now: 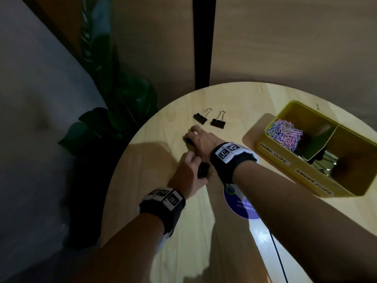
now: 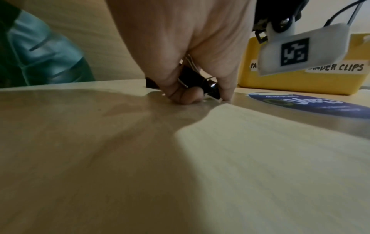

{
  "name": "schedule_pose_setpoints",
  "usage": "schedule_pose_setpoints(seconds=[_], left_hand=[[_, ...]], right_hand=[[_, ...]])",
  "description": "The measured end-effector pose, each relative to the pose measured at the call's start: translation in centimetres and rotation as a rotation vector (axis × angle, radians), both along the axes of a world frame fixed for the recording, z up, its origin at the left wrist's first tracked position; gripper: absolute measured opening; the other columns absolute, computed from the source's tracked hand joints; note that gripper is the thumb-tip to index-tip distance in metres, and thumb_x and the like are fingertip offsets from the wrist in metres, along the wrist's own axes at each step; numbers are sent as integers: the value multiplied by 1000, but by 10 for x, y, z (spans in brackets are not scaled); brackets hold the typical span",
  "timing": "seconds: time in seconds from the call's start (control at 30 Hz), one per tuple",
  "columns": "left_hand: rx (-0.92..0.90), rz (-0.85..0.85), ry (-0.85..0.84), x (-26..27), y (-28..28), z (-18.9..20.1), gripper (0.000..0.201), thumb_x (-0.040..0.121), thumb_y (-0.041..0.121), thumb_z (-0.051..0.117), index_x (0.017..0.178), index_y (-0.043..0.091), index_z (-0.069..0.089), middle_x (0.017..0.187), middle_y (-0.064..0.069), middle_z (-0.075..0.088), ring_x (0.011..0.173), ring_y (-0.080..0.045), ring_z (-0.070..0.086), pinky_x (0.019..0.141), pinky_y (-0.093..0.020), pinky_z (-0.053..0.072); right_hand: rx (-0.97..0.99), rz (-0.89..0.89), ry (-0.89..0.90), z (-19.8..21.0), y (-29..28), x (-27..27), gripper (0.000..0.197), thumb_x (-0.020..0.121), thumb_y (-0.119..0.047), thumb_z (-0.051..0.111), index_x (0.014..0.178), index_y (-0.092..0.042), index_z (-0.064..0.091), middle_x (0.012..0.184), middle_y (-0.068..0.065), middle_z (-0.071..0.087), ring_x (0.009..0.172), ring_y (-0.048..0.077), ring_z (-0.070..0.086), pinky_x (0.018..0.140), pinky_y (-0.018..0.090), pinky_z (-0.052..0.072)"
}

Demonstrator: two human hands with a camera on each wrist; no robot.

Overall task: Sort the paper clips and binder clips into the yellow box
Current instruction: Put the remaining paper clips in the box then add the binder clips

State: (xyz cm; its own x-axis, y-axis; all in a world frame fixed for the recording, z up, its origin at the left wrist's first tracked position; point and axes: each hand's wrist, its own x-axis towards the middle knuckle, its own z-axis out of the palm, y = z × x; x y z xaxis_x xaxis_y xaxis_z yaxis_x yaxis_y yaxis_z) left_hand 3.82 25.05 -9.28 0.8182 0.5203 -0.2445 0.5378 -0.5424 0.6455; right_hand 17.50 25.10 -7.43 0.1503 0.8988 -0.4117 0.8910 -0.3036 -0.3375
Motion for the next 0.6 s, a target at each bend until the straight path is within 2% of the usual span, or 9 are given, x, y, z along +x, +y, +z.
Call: schedule_pose_setpoints(seconds=[0.07, 0.13, 0.23, 0.37, 0.43, 0.5, 0.53, 0.6], left_hand=[[-16, 31, 24, -4, -2, -2, 45, 77, 26, 72, 113, 4, 56, 124, -10, 43, 108, -22, 51, 100, -27, 41], [-30, 60, 20, -7, -4, 0, 41, 77, 24, 73, 111, 8, 55, 124, -8, 43, 105, -19, 52, 95, -21, 39], [-29, 62, 48, -13, -6, 4, 35, 74, 23, 73, 102, 14, 54, 105, -3, 47, 92, -17, 53, 79, -21, 40], [-57, 72, 33, -24, -5, 9, 25, 68, 18, 70, 90, 20, 58, 89, 3, 60, 81, -14, 59, 72, -25, 46], [-125, 103, -15, -26, -9, 18, 20, 69, 13, 69, 86, 22, 62, 79, 5, 66, 73, -9, 63, 69, -24, 51], [-181, 158, -47, -23, -12, 27, 19, 72, 11, 69, 85, 24, 64, 71, 7, 67, 64, -3, 61, 63, -18, 49], [-256, 208, -80, -19, -15, 33, 17, 72, 11, 68, 81, 25, 64, 63, 7, 65, 56, -3, 58, 59, -20, 48], [-502, 331, -204, -4, -21, 50, 11, 71, 13, 65, 77, 22, 64, 52, 2, 58, 45, -15, 50, 51, -29, 42]], right_hand=[[45, 31, -14, -2, -1, -5, 43, 86, -13, 58, 127, -7, 42, 124, 13, 43, 99, 35, 60, 80, 37, 48], [72, 61, -41, -2, -3, -9, 43, 83, -12, 61, 121, -6, 42, 119, 13, 47, 99, 33, 58, 78, 37, 46], [76, 114, -68, 1, -7, -12, 58, 76, -17, 70, 124, -5, 40, 121, 12, 46, 100, 33, 58, 82, 39, 47], [64, 107, -58, -2, -17, -22, 63, 74, -17, 73, 123, -2, 37, 119, 16, 43, 91, 36, 60, 80, 46, 52], [47, 38, -19, -5, -30, -22, 54, 83, -23, 66, 124, -1, 37, 119, 18, 41, 91, 38, 59, 80, 48, 52], [73, -92, 51, -7, -50, -17, 41, 91, -25, 55, 121, -2, 40, 119, 17, 37, 94, 38, 56, 81, 48, 52], [120, -207, 131, -3, -61, -15, 34, 93, -24, 51, 119, -4, 42, 118, 15, 37, 95, 36, 55, 82, 47, 51], [291, -482, 347, 14, -85, -9, 29, 96, -23, 46, 121, -8, 43, 120, 12, 39, 101, 30, 52, 92, 40, 46]])
